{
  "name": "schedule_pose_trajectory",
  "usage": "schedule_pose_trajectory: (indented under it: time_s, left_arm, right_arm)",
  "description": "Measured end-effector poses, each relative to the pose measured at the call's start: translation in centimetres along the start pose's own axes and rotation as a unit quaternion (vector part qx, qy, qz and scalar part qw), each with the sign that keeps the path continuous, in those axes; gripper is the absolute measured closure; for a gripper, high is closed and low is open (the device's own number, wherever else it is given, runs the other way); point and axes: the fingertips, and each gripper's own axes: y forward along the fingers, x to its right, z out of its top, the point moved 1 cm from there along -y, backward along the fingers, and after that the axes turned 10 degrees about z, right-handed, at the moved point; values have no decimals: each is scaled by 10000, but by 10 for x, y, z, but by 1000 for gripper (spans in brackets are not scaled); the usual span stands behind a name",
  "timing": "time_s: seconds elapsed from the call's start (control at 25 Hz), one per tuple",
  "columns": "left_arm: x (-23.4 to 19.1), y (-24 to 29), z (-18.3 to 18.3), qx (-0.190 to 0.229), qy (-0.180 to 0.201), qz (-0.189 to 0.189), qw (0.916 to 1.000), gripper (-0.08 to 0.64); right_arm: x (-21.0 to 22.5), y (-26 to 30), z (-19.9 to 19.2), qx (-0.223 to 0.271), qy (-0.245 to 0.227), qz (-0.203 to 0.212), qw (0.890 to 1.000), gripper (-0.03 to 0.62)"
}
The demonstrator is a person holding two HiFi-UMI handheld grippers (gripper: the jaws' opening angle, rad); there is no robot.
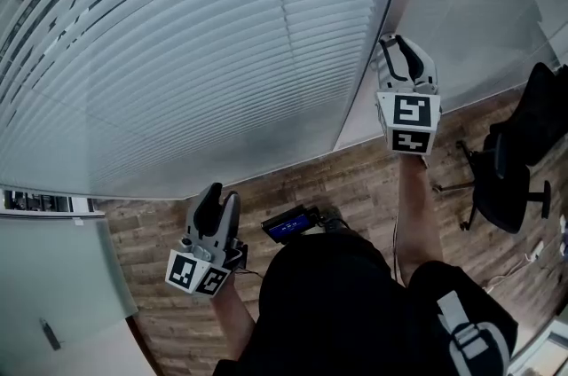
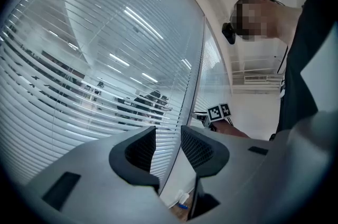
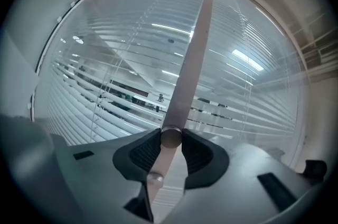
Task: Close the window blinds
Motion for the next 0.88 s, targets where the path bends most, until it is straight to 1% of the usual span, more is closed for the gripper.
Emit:
schedule_pose_trajectory:
  time_s: [0.12, 0.2, 0.28, 0.36, 0.4, 0.44, 0.48, 0.52, 0.6, 0.64, 0.68, 0.72, 0.76, 0.84, 0.88]
  left_arm:
    - [2, 0, -1, 7, -3, -30, 10000, 416]
    - [3, 0, 0, 9, -1, -52, 10000, 416]
    - [3, 1, 1, 3, 2, -67, 10000, 416]
    - [2, 2, 1, -7, 0, -73, 10000, 416]
    - [2, 2, 1, -12, -4, -73, 10000, 416]
    - [2, 2, 1, -16, -7, -74, 10000, 416]
    - [2, 1, 1, -20, -8, -75, 10000, 416]
    - [2, 1, 1, -25, -4, -77, 10000, 416]
    - [2, 1, 0, -33, 4, -82, 10000, 416]
    - [3, 1, 0, -35, 5, -81, 10000, 416]
    - [3, 1, 0, -38, 5, -79, 10000, 416]
    - [3, 1, 1, -40, 7, -75, 10000, 416]
    - [4, 1, 1, -40, 12, -73, 10000, 416]
    - [4, 1, 2, -30, 22, -80, 10000, 416]
    - [4, 0, 3, -23, 25, -85, 10000, 416]
  right_arm:
    - [4, -1, -3, 178, 820, 184, 9963, 463]
    - [7, -1, -5, 307, 1477, 341, 9880, 463]
    - [8, 0, -7, 435, 2103, 495, 9754, 463]
    - [9, 1, -8, 566, 2704, 676, 9587, 463]
    - [9, 2, -8, 621, 2941, 758, 9507, 463]
    - [9, 2, -8, 662, 3096, 820, 9450, 463]
    - [9, 2, -8, 688, 3167, 856, 9421, 463]
    - [9, 3, -9, 704, 3175, 872, 9416, 463]
    - [8, 3, -9, 716, 3094, 889, 9440, 463]
    - [8, 4, -9, 706, 3003, 899, 9470, 463]
    - [8, 4, -9, 676, 2842, 902, 9521, 463]
    - [8, 4, -8, 624, 2582, 880, 9600, 463]
    - [8, 4, -7, 562, 2219, 821, 9700, 463]
    - [8, 3, -3, 432, 1324, 613, 9884, 456]
    - [6, 2, 0, 333, 903, 498, 9941, 456]
